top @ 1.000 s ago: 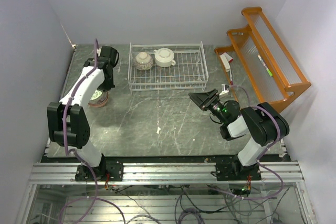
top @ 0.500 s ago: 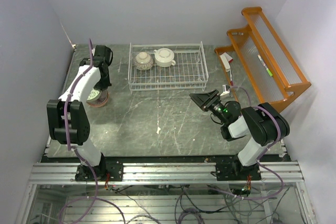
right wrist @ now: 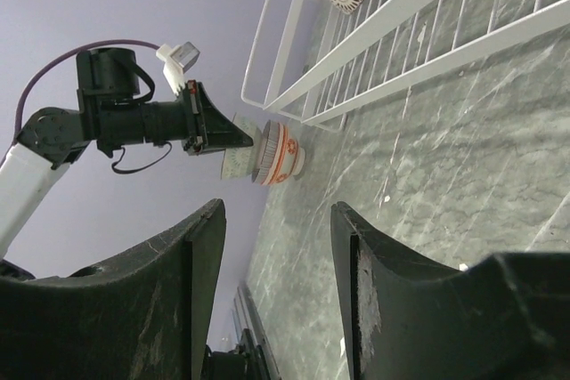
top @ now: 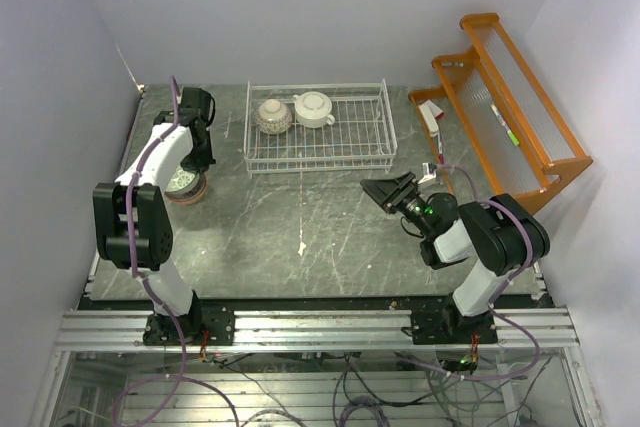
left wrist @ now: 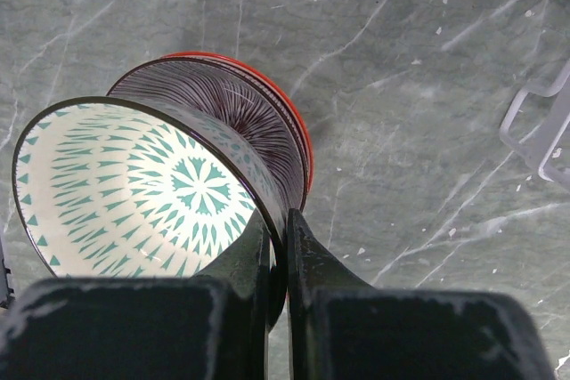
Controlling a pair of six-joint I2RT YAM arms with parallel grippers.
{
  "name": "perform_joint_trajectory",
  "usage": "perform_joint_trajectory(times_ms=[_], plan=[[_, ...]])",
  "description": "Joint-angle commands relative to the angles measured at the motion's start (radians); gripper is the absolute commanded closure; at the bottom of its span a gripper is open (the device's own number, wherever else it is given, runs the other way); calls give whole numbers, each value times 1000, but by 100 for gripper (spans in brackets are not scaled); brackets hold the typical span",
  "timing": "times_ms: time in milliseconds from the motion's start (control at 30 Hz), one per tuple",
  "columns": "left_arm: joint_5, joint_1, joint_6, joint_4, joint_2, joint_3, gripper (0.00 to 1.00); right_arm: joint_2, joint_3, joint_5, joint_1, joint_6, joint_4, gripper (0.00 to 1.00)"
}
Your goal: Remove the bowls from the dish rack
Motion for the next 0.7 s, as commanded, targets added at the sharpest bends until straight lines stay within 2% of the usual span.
perform_joint_trajectory(times_ms=[0,300,667], plan=[[25,8,18,28,10,1,93,15,8,-9,-8,-19,286,50],[69,14,18,34,28,-4,93,24,13,-16,-8,-15,287,51],[16,16,8,18,49,-6,92,35,21,-24,-8,-17,287,52]])
